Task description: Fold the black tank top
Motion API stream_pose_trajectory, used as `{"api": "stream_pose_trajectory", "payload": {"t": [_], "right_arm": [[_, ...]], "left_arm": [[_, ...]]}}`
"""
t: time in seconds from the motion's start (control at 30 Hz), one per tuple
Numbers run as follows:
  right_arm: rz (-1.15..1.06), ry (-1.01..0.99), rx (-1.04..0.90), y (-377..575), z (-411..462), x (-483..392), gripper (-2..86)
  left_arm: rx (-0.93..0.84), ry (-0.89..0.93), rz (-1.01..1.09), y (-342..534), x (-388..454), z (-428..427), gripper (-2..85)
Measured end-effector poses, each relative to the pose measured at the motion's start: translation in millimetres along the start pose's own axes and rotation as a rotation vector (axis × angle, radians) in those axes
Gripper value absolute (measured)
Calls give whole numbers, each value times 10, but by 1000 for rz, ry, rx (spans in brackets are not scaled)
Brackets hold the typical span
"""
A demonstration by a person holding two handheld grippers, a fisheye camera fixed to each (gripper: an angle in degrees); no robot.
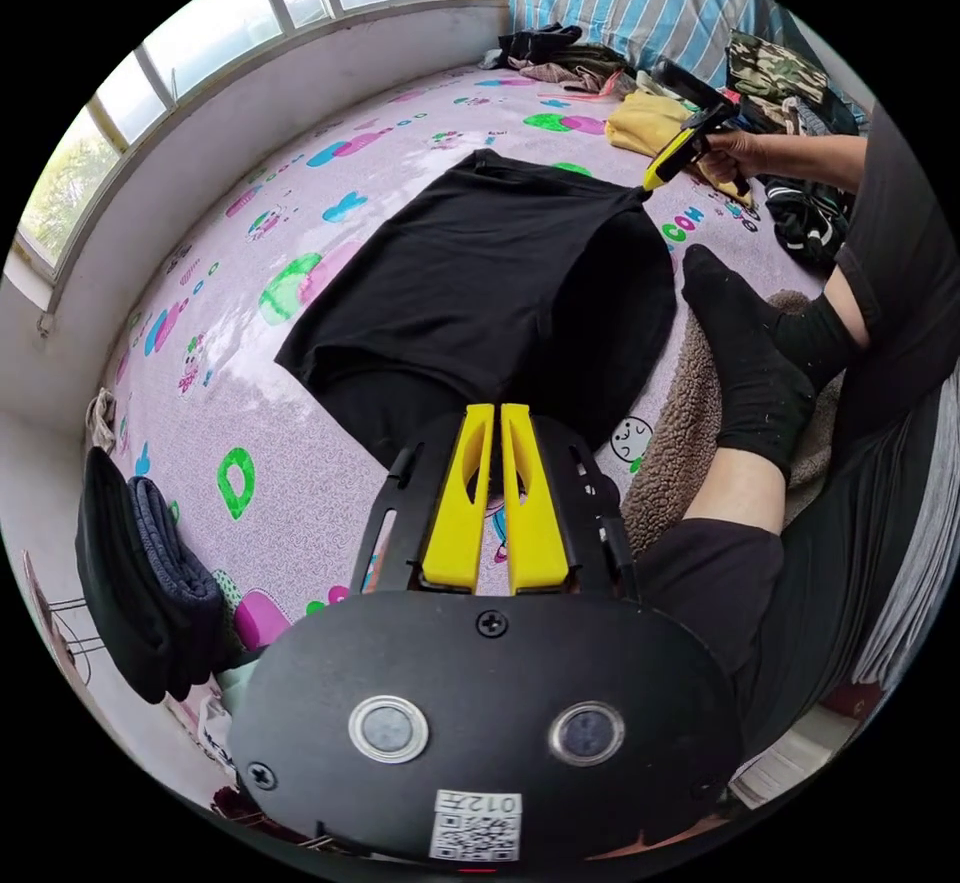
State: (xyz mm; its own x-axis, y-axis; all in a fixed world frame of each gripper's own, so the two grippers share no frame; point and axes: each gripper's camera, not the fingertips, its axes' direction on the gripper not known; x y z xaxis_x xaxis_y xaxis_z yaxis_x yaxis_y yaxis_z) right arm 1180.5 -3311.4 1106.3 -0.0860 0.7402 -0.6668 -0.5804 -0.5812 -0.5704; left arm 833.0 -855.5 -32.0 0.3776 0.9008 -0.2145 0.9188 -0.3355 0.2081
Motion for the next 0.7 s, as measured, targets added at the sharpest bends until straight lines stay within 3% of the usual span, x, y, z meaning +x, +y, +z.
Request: {"api": "stream_pose_trajectory", "payload": {"t": [0.1, 0.23, 0.43, 0.6, 0.7], "right_arm": [[31, 17, -78, 81, 79, 475, 5], [17, 89, -200, 173, -45, 963, 15], [110, -16, -22, 94, -1023, 1941, 45], [184, -49, -47, -44, -1225, 2782, 61], [207, -55, -92, -45, -1264, 3247, 15]], "left_arm": [[-127, 53, 0, -66, 32, 286, 0], [-167, 149, -62, -103, -77, 395, 3], [-67, 228, -279, -88, -466, 294, 11], [-89, 284, -395, -252, -590, 541, 15], [-117, 369, -429, -350, -587, 738, 10]]}}
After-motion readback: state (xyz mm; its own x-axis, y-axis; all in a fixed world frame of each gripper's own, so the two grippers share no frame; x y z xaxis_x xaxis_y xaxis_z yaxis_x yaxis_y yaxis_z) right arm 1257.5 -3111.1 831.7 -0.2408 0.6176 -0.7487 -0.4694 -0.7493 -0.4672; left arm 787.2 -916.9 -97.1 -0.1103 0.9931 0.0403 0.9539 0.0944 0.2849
